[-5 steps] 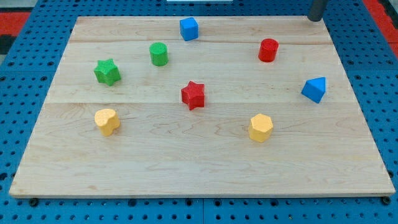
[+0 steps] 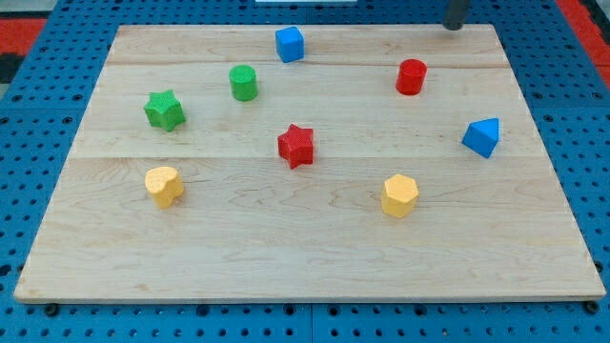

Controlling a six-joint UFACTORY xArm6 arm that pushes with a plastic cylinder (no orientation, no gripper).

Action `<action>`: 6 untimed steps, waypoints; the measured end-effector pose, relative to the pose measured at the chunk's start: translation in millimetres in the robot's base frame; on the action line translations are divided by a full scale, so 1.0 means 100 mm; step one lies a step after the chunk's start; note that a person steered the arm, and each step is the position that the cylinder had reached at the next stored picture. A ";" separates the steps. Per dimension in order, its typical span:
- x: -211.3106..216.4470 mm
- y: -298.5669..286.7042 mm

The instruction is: Move the red circle down and left a bit

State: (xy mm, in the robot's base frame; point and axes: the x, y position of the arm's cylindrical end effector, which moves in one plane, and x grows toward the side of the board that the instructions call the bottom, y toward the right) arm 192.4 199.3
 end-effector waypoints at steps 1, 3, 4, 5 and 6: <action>0.00 -0.06; 1.03 -0.60; 1.18 -0.83; 1.15 -0.63; 1.04 -0.36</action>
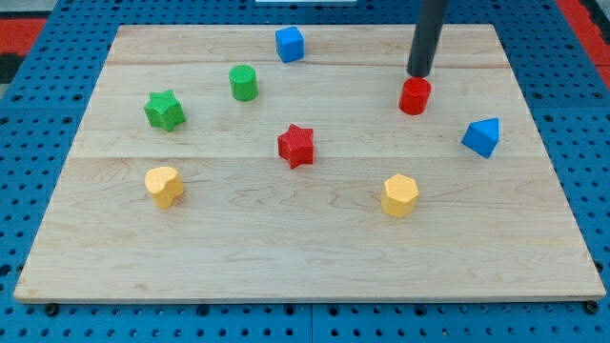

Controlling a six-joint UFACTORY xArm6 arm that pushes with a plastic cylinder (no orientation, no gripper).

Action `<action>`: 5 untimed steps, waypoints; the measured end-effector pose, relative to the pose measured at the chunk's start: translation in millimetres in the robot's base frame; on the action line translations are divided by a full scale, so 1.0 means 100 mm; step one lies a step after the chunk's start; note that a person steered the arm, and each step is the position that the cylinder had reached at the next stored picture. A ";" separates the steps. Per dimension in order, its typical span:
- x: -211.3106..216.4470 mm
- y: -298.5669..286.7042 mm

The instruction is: Move the red circle down and left a bit

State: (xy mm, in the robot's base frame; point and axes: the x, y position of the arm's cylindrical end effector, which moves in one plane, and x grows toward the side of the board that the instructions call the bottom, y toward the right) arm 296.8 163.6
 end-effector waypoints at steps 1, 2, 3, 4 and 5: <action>0.44 0.34; 0.54 0.08; 0.30 0.10; 0.37 -0.15; 0.46 -0.53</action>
